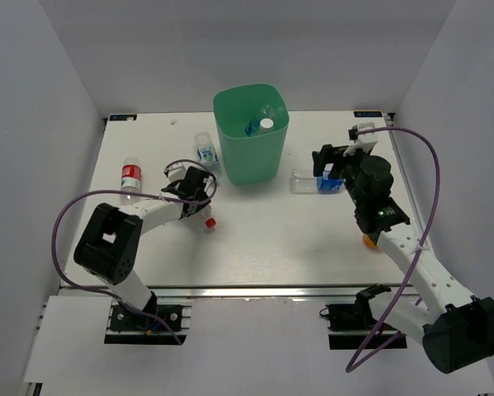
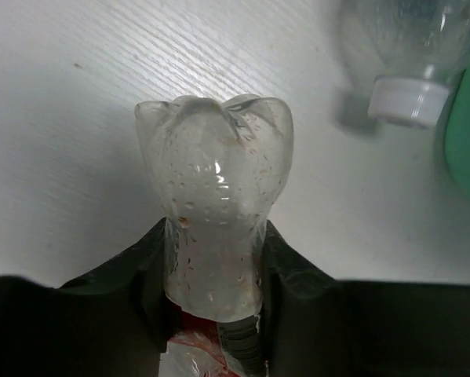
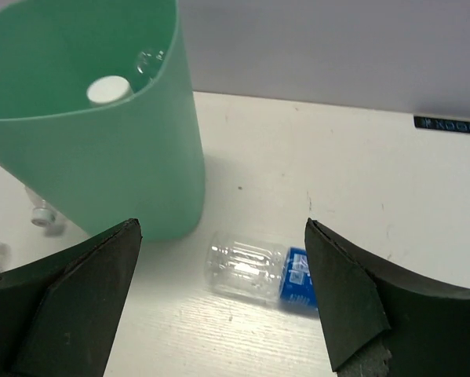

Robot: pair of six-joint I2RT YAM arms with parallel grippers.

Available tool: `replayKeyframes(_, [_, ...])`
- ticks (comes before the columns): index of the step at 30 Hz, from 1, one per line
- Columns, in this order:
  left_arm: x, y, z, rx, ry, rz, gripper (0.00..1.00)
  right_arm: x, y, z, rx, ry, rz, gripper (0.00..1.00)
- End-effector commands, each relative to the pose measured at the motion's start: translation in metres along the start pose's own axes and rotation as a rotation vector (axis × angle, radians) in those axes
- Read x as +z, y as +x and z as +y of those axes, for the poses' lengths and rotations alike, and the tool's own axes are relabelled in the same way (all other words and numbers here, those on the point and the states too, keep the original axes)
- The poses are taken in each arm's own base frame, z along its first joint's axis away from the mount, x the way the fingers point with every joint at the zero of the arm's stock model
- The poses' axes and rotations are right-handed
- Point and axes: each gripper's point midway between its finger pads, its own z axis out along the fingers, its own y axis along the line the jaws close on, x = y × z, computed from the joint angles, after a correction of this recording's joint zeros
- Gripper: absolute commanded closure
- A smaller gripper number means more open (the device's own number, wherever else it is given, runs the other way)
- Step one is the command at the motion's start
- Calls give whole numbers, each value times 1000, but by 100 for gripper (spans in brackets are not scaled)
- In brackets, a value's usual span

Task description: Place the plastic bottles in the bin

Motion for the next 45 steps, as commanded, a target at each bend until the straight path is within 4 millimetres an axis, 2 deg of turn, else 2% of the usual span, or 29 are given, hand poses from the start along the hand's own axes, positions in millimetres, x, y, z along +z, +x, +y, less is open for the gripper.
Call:
replayKeyframes(1, [-23, -42, -10, -31, 29, -75, 75, -6, -4, -14, 41, 69, -9, 11])
replayKeyframes(2, [-31, -49, -8, -22, 21, -88, 77, -7, -1, -16, 45, 75, -10, 11])
replayKeyframes(5, [-74, -100, -18, -39, 72, -228, 76, -5, 0, -16, 46, 61, -15, 11])
replayKeyframes(7, [-117, -143, -32, -18, 156, -347, 73, -2, 6, -18, 50, 68, 7, 11])
replayKeyframes(9, [-152, -177, -62, 16, 302, -444, 73, 1, 10, -20, 55, 65, 21, 11])
replayKeyframes(11, [-194, -206, -111, 134, 519, -516, 72, 4, 17, -16, 66, 43, 36, 11])
replayKeyframes(12, [-207, -211, -129, 197, 599, -530, 72, 4, 19, -15, 63, 35, 40, 10])
replayKeyframes(13, [-205, -203, -153, 315, 681, -506, 72, 4, 19, -13, 58, 19, 40, 11])
replayKeyframes(14, [-230, -226, -175, 340, 751, -569, 72, 4, 21, -12, 52, 10, 44, 11])
replayKeyframes(15, [-234, -231, -187, 380, 782, -587, 72, 3, 22, -11, 43, 4, 46, 11])
replayKeyframes(16, [-218, -232, -201, 430, 776, -586, 71, 2, 21, -12, 40, 3, 44, 11])
replayKeyframes(17, [-237, -252, -217, 438, 820, -651, 71, 1, 22, -13, 40, 8, 45, 11])
replayKeyframes(19, [-237, -260, -238, 511, 858, -701, 67, -1, 25, -13, 37, 5, 49, 11])
replayKeyframes(20, [-224, -261, -254, 514, 885, -720, 66, -2, 26, -13, 37, 7, 52, 11])
replayKeyframes(21, [-233, -270, -265, 517, 913, -753, 65, -3, 29, -14, 36, 10, 61, 11])
replayKeyframes(22, [-229, -270, -273, 537, 924, -746, 65, -4, 28, -15, 35, 14, 59, 11])
replayKeyframes(23, [-204, -258, -287, 570, 946, -695, 64, -4, 29, -16, 36, 23, 62, 11])
replayKeyframes(24, [-215, -265, -299, 583, 986, -719, 60, -6, 31, -18, 36, 32, 65, 11])
replayKeyframes(25, [-209, -260, -306, 603, 1011, -701, 58, -6, 31, -21, 37, 45, 66, 11])
replayKeyframes(26, [-186, -244, -318, 629, 1042, -643, 58, -7, 33, -23, 36, 55, 69, 11])
replayKeyframes(27, [-189, -245, -324, 632, 1060, -635, 58, -8, 34, -23, 34, 58, 70, 11])
replayKeyframes(29, [-176, -241, -332, 635, 1068, -614, 54, -11, 36, -26, 31, 68, 79, 11])
replayKeyframes(30, [-160, -235, -336, 635, 1061, -592, 52, -12, 37, -27, 29, 70, 80, 11])
replayKeyframes(32, [-159, -240, -342, 634, 1060, -594, 38, -14, 40, -32, 31, 94, 93, 11])
replayKeyframes(34, [-156, -237, -345, 647, 1073, -583, 30, -15, 43, -38, 46, 128, 101, 11])
replayKeyframes(36, [-164, -238, -344, 655, 1084, -591, 7, -15, 47, -43, 58, 157, 119, 11])
replayKeyframes(37, [-163, -236, -342, 658, 1083, -590, 2, -15, 50, -44, 35, 151, 135, 11])
replayKeyframes(42, [-188, -249, -328, 659, 1052, -636, 2, -3, 56, -35, -213, -2, 228, 11])
replayKeyframes(45, [-208, -256, -316, 642, 1028, -633, 2, 6, 65, -12, -398, -262, 276, 11])
